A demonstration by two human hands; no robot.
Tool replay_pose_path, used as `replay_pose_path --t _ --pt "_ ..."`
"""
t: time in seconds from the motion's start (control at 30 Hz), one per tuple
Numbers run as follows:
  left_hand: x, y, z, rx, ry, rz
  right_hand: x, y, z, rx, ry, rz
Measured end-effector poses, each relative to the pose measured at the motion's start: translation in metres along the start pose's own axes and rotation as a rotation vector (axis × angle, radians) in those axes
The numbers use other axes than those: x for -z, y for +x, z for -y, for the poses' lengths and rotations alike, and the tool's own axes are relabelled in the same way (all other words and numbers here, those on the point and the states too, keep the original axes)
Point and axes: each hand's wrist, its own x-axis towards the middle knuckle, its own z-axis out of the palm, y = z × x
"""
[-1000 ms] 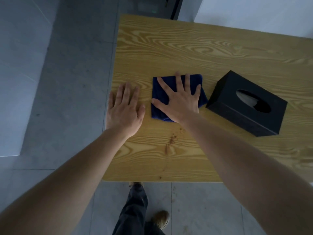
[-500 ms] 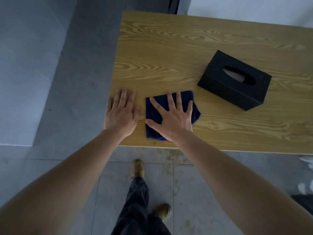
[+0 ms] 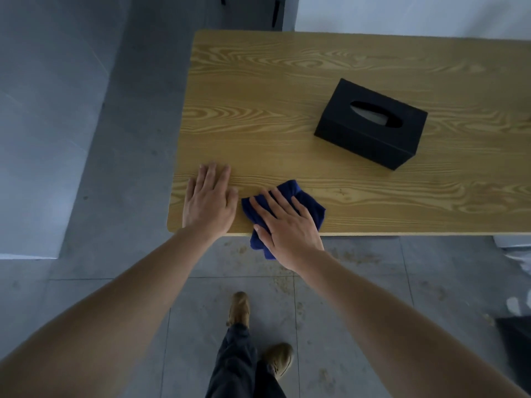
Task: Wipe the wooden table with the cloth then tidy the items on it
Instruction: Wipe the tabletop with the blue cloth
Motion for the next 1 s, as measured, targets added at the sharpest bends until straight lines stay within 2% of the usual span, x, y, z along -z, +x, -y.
replay_pose_path --t 0.13,0.3,0.37,0.47,0.53,0.63,0.83,1.0 --pt "0.001 0.012 -0.021 -0.058 0.016 0.004 -0.003 -0.031 -0.009 0.029 0.056 -0.001" --pt "-0.004 0.033 -0.05 -0.076 0.003 0.048 0.01 -0.072 -0.035 0.003 0.265 0.04" --pt "-0.011 0.034 -0.055 -0.071 0.065 0.05 0.018 -0.085 -0.047 -0.08 0.398 0.006" --pt "-0.018 0.032 -0.056 -0.076 0.12 0.031 0.039 -0.097 -0.068 -0.286 0.543 -0.156" --pt "-0.019 0.033 -0.056 -0.082 0.125 0.026 0.055 -0.089 -0.078 -0.329 0.49 -0.26" --pt "-0.022 0.034 -0.055 -0.093 0.139 0.014 0.072 -0.039 -0.078 -0.299 0.326 -0.296" --pt "-0.025 0.035 -0.054 -0.097 0.118 -0.017 0.058 0.077 -0.075 -0.236 0.106 -0.06" --pt "-0.028 0.036 -0.053 -0.093 0.131 -0.027 0.04 0.102 -0.08 -0.233 -0.016 0.059"
